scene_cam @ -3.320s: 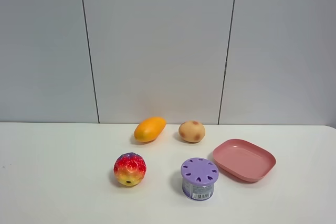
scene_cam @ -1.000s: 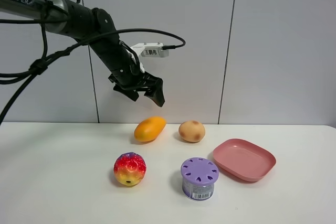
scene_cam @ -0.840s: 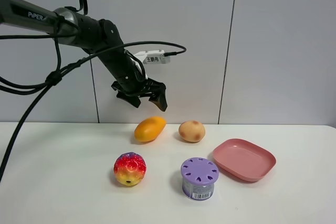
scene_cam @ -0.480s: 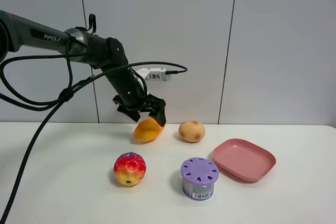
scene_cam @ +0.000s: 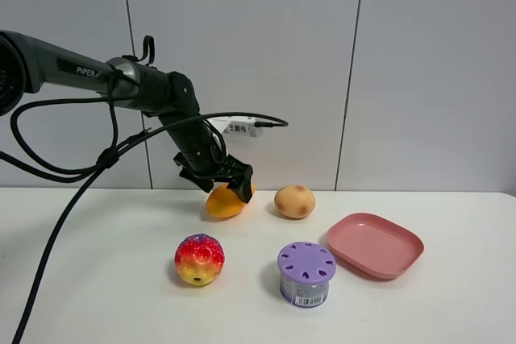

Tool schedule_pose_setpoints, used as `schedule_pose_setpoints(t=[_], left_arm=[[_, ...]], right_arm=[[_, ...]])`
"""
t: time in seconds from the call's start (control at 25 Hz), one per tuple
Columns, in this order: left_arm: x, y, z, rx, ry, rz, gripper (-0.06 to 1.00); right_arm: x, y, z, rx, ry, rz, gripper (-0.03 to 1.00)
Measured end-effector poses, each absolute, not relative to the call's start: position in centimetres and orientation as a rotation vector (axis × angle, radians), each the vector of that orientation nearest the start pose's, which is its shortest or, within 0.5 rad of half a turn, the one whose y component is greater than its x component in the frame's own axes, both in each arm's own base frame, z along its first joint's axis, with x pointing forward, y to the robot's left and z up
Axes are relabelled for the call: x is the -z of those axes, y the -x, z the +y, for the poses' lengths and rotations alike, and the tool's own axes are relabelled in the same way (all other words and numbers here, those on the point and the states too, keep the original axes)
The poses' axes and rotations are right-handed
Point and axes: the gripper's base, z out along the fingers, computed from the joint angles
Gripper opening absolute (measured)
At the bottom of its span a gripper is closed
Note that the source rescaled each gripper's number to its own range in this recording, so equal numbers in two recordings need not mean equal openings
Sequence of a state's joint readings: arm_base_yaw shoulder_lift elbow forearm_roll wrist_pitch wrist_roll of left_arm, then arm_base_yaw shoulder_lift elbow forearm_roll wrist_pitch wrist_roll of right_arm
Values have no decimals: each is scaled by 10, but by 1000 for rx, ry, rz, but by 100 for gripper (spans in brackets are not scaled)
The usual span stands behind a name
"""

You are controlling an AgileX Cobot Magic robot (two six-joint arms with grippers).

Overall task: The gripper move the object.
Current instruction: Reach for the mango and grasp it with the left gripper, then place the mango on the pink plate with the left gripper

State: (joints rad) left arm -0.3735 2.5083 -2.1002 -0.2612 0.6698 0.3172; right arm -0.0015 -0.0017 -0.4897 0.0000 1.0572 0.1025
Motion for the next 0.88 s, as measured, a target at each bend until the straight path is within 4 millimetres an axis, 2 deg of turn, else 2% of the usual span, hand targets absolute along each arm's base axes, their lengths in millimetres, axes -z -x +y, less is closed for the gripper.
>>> schedule_pose_setpoints(t=[0.28,0.36,0.4,0.48,0.52,0.56,0.88], left_arm=[[-122,-504,-214,291,-702,2442,98],[-122,-504,-214,286,-707,2435,86],[-122,-504,-215,279,-717,2431,72],[-122,-503,-218,264,-753,2419,33],[-122,-503,-218,254,-779,2410,18],[-122,-502,-221,246,-809,2400,8],[-123,-498,-226,228,-894,2387,2]], right_arm=[[-275,4,0,-63,-107,2047,100],[-275,4,0,-63,-107,2047,100],[-275,4,0,-63,-107,2047,100],[-275,4,0,-63,-107,2047,100],[-275,4,0,-63,-107,2047,100],[-275,4,0,-63,-107,2047,100],[-275,4,0,-63,-107,2047,100]])
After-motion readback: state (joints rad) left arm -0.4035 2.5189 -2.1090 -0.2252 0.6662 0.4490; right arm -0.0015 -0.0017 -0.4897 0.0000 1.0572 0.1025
